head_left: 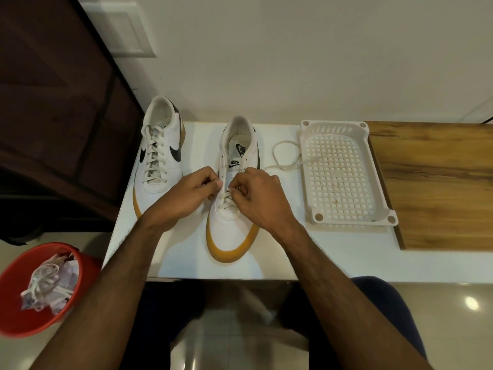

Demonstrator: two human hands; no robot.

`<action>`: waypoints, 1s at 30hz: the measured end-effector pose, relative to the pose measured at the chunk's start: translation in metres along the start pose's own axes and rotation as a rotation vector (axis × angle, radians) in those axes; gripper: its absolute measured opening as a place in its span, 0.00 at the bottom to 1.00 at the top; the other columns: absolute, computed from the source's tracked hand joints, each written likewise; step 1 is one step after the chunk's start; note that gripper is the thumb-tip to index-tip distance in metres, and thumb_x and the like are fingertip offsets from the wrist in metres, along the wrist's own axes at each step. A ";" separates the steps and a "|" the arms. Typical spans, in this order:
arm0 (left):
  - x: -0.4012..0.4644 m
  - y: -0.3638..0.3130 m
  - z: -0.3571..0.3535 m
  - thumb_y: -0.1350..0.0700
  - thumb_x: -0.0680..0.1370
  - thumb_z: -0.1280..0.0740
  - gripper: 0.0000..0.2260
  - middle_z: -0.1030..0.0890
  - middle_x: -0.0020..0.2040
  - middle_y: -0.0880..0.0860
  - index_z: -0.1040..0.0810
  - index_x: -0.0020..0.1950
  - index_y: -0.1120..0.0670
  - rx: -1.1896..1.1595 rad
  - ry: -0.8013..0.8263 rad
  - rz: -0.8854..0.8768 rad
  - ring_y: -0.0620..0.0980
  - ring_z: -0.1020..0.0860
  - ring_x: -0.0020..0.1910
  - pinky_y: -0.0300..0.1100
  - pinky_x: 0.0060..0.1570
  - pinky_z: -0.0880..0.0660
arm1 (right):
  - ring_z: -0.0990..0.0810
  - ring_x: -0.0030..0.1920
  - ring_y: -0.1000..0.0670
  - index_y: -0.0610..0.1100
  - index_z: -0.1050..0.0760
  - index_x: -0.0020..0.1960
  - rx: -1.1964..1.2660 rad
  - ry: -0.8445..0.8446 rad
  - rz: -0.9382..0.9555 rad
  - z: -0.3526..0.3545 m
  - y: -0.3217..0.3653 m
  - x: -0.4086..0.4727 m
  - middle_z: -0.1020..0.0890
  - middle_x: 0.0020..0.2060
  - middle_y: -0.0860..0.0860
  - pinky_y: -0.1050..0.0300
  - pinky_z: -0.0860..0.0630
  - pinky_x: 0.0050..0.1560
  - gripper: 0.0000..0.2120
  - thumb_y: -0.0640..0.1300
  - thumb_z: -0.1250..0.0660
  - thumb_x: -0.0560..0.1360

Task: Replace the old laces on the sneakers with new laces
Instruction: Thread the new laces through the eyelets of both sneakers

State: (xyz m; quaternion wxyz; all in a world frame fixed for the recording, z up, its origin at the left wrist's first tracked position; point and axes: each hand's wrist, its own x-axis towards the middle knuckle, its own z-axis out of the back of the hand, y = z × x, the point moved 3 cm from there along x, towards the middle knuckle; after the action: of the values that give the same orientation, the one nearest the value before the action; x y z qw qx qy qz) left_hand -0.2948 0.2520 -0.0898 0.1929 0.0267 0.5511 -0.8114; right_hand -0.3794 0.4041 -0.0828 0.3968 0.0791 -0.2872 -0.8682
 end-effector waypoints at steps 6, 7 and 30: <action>-0.005 -0.014 0.015 0.57 0.77 0.27 0.03 0.18 0.43 0.43 0.19 0.50 0.51 0.524 -0.089 -0.414 0.44 0.20 0.43 0.40 0.44 0.23 | 0.29 0.43 0.54 0.48 0.18 0.49 0.031 0.008 -0.006 0.001 -0.002 0.000 0.28 0.38 0.58 0.49 0.31 0.52 0.06 0.47 0.34 0.79; -0.005 -0.015 0.015 0.56 0.77 0.26 0.04 0.17 0.43 0.44 0.18 0.50 0.51 0.568 -0.097 -0.451 0.44 0.20 0.41 0.41 0.43 0.22 | 0.29 0.43 0.55 0.49 0.18 0.49 0.039 0.010 -0.008 0.000 -0.002 0.000 0.29 0.37 0.58 0.49 0.31 0.52 0.06 0.47 0.34 0.79; -0.005 -0.009 0.015 0.67 0.74 0.34 0.13 0.22 0.47 0.44 0.20 0.40 0.49 0.411 -0.130 -0.322 0.46 0.21 0.49 0.43 0.46 0.26 | 0.25 0.46 0.50 0.53 0.15 0.55 -0.093 -0.032 0.230 0.012 -0.004 -0.002 0.23 0.41 0.54 0.52 0.39 0.49 0.08 0.49 0.27 0.76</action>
State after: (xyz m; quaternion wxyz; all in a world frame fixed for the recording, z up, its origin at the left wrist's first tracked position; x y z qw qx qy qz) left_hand -0.2908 0.2427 -0.0751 0.0870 -0.0748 0.3584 -0.9265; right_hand -0.3852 0.4127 -0.0751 0.4924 0.0131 -0.2601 -0.8305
